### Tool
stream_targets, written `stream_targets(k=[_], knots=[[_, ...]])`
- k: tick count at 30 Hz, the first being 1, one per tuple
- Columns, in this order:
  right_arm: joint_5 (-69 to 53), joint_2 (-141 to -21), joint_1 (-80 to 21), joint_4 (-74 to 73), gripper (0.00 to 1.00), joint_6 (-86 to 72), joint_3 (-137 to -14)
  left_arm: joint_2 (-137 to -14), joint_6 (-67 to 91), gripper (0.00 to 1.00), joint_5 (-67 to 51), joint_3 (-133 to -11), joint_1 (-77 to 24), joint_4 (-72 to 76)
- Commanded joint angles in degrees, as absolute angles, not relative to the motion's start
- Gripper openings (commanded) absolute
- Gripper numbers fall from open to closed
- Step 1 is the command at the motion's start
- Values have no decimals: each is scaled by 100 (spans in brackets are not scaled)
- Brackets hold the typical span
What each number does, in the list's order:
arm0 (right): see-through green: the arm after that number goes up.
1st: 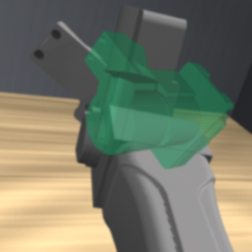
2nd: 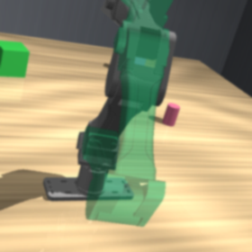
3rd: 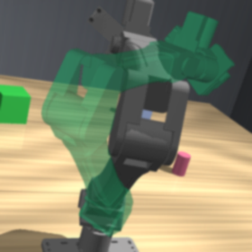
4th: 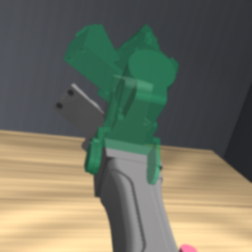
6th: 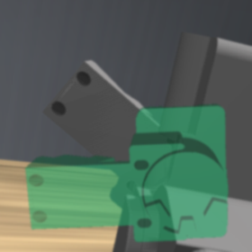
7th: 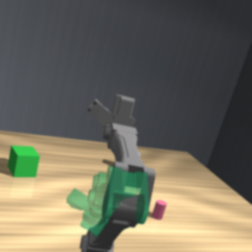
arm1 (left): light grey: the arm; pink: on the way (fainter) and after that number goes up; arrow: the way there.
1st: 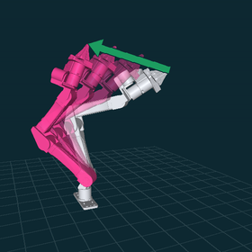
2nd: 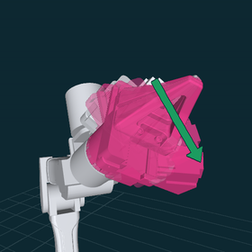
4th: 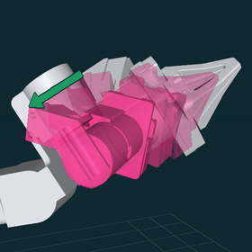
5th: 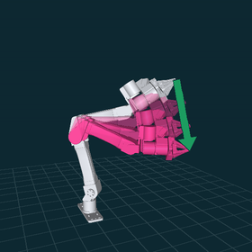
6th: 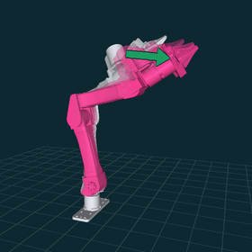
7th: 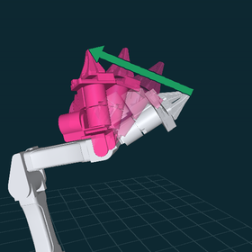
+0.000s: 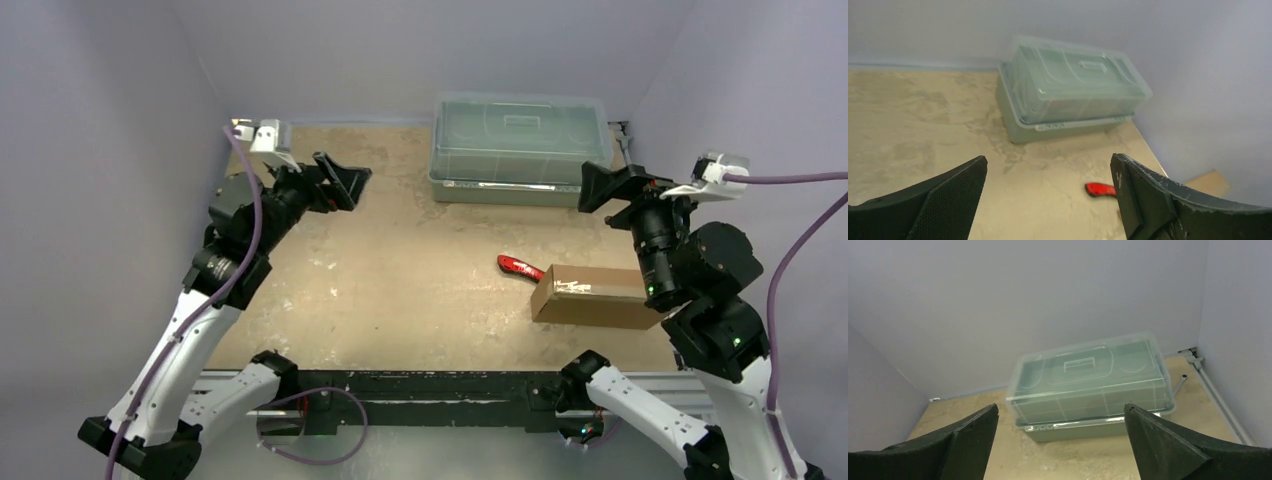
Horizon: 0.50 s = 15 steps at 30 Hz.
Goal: Unpack the express box
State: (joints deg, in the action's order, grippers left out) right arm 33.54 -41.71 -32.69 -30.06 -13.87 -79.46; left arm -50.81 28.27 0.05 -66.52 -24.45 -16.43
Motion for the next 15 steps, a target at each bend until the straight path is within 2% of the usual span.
stream_targets(k=[1, 6, 11, 15], knots=[[3319, -3910, -3290, -2957, 99, -1312, -7749, -5274, 3276, 90, -1712, -6180, -2461, -536], [3009, -3572, -3294, -2957, 99, -1284, -7654, -5796, 3894, 89, -2832, -5403, -2633, 909], [2384, -3249, -3288, -2815, 99, -1259, -7493, -6200, 3852, 89, -2548, -5055, -3420, 1665], [1794, -2918, -3287, -2559, 99, -1368, -7313, -6865, 3434, 91, -2388, -5225, -4276, 2068]])
